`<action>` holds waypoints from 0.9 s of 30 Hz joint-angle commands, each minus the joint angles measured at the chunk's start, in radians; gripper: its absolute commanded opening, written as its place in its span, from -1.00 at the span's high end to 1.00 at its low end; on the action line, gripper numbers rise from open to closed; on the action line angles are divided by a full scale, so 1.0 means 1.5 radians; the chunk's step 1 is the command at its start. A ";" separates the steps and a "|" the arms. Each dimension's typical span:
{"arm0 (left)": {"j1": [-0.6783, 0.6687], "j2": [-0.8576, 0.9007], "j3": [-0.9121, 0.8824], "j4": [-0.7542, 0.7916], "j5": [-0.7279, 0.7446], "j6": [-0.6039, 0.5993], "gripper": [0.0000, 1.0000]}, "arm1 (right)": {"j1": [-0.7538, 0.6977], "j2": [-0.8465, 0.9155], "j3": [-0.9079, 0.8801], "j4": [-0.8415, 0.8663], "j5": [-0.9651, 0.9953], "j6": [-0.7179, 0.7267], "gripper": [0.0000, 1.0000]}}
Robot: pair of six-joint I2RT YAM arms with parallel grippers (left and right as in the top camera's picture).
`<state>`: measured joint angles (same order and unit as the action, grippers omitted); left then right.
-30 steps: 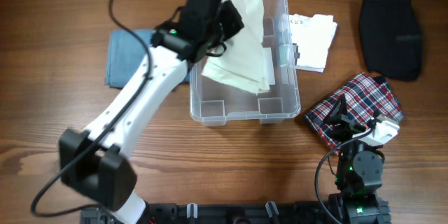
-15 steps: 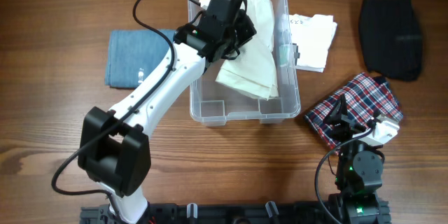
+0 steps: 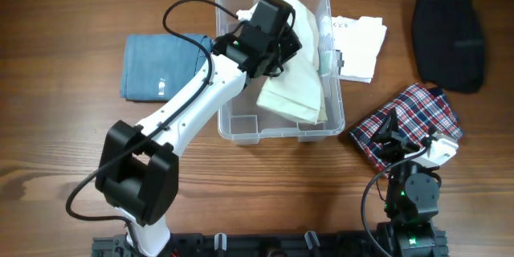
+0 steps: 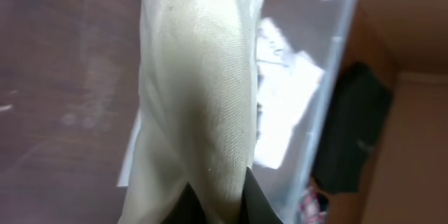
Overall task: Pack container
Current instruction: 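Lower the cream cloth into the box and open the left gripper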
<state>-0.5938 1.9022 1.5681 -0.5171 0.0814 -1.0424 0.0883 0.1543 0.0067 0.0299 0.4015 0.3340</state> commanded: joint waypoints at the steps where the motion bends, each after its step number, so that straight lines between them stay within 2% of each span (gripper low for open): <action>1: 0.001 -0.001 0.001 -0.029 -0.056 -0.008 0.61 | -0.002 0.004 -0.001 0.002 0.006 -0.012 -1.00; 3: 0.001 -0.001 0.001 -0.053 -0.074 -0.006 -0.17 | -0.002 0.004 -0.001 0.002 0.006 -0.012 -1.00; 4: 0.001 -0.001 0.001 -0.061 -0.079 -0.006 -0.44 | -0.002 0.004 -0.001 0.002 0.006 -0.012 -1.00; 5: 0.001 -0.001 0.001 -0.066 -0.081 -0.006 -0.62 | -0.002 0.004 -0.001 0.002 0.007 -0.012 -0.99; 7: 0.001 -0.001 0.001 -0.070 -0.083 0.010 -0.75 | -0.002 0.004 -0.001 0.002 0.006 -0.012 -1.00; 10: 0.001 -0.001 0.001 -0.070 -0.083 0.077 -0.81 | -0.002 0.004 -0.001 0.002 0.007 -0.012 -1.00; 13: 0.002 -0.001 0.001 -0.070 -0.083 0.130 -0.79 | -0.002 0.004 -0.001 0.002 0.006 -0.012 -0.99; 16: 0.002 -0.001 0.001 -0.071 -0.083 0.199 -0.63 | -0.002 0.004 -0.001 0.002 0.006 -0.012 -1.00; 19: 0.003 -0.003 0.001 -0.073 -0.103 0.274 -0.58 | -0.002 0.004 -0.001 0.002 0.006 -0.012 -1.00; 21: 0.009 -0.013 0.001 -0.081 -0.123 0.288 -0.60 | -0.002 0.004 -0.001 0.002 0.006 -0.012 -0.99; 24: 0.041 -0.053 0.001 -0.095 -0.123 0.292 -0.78 | -0.002 0.004 -0.001 0.002 0.006 -0.012 -1.00; 27: 0.083 -0.093 0.001 -0.105 -0.119 0.292 -0.82 | -0.002 0.004 -0.001 0.002 0.006 -0.012 -1.00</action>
<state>-0.5510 1.8778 1.5631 -0.6670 -0.0662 -0.6552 0.0883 0.1543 0.0067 0.0299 0.4015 0.3340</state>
